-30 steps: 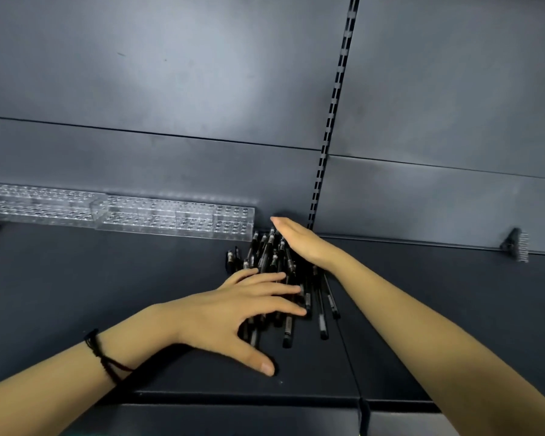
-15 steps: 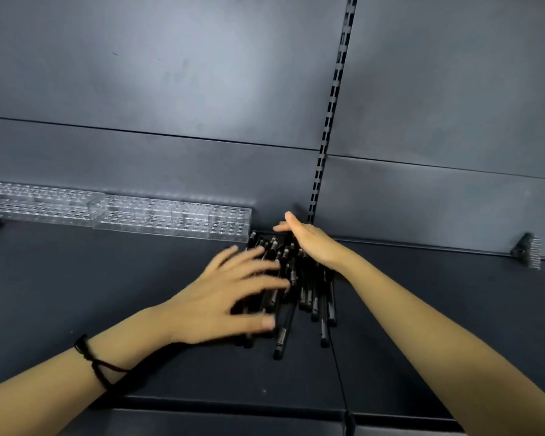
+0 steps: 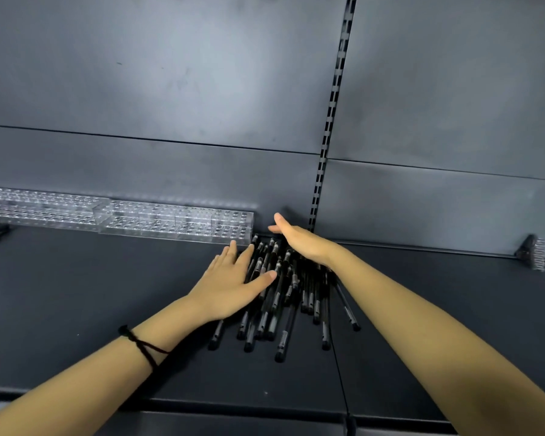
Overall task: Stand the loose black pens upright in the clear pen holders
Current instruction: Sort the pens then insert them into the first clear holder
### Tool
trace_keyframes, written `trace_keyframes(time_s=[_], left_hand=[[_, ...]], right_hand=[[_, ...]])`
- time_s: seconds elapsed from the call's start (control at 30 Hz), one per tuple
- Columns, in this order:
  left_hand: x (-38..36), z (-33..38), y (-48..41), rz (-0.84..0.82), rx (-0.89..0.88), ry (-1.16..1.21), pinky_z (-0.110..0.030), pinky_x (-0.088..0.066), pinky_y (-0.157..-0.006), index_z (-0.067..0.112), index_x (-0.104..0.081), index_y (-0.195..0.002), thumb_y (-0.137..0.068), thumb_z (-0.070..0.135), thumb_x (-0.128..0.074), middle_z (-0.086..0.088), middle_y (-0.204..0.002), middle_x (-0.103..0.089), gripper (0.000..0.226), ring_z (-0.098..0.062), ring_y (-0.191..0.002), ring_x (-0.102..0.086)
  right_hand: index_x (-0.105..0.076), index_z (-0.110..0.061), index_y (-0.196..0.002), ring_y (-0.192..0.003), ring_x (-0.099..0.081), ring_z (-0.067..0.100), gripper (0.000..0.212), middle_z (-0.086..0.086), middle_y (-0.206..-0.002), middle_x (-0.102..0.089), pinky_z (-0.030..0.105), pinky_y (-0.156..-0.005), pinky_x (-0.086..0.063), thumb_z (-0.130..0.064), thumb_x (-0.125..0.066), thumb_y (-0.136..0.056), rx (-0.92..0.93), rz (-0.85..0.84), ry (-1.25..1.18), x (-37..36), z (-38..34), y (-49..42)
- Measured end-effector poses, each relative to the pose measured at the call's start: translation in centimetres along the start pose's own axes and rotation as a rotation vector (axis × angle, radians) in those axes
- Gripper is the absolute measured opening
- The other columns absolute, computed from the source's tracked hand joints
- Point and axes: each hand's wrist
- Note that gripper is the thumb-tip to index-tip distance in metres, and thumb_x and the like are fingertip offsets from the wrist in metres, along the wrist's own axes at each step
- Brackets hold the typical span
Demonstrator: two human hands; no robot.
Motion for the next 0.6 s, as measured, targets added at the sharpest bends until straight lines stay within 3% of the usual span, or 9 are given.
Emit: trace_keyframes(time_s=[0.2,0.33,0.5,0.6], left_hand=[[-0.3,-0.4,-0.7,0.074,0.028,0.323,-0.041,-0.009,-0.122,0.030,-0.011,-0.155,-0.091,0.062,-0.045,0.001,-0.164,0.004,0.079,-0.016,-0.150,0.003],[-0.5,-0.2,-0.6,0.098,0.023,0.289,-0.036,-0.008,-0.119,0.027,-0.012,-0.155,-0.093,0.057,-0.046,0.001,-0.164,0.001,0.077,-0.014,-0.150,0.003],[-0.6,-0.4,-0.7,0.107,-0.004,0.348,-0.036,-0.007,-0.119,0.027,-0.015,-0.155,-0.092,0.054,-0.051,0.001,-0.164,-0.002,0.077,-0.010,-0.149,0.005],[-0.5,-0.6,-0.7,0.104,-0.020,0.418,-0.036,-0.007,-0.120,0.030,-0.017,-0.154,-0.091,0.052,-0.055,0.002,-0.164,-0.002,0.077,-0.009,-0.149,0.005]], right_hand=[[-0.055,-0.021,-0.134,-0.132,-0.045,0.012,0.080,-0.002,-0.141,-0.054,0.041,-0.118,-0.025,-0.071,-0.008,-0.092,0.072,0.014,-0.086,-0.8,-0.3,-1.2],[-0.068,-0.019,-0.116,-0.110,-0.061,0.014,0.077,0.000,-0.117,-0.068,0.042,-0.110,-0.038,-0.066,-0.010,-0.096,0.101,0.113,-0.110,-0.3,-0.7,-1.2],[-0.055,-0.022,-0.135,-0.137,-0.040,0.016,0.080,-0.002,-0.145,-0.050,0.041,-0.117,-0.023,-0.070,-0.007,-0.093,0.024,0.025,-0.020,-0.7,-1.4,-1.6],[-0.051,-0.022,-0.139,-0.141,-0.034,0.015,0.080,-0.002,-0.149,-0.045,0.040,-0.117,-0.021,-0.070,-0.007,-0.093,0.017,-0.010,-0.009,-1.1,-1.7,-1.5]])
Point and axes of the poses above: each hand's wrist, its own y-axis away from the middle knuckle, its own x-axis out of the back of the hand, z = x × y
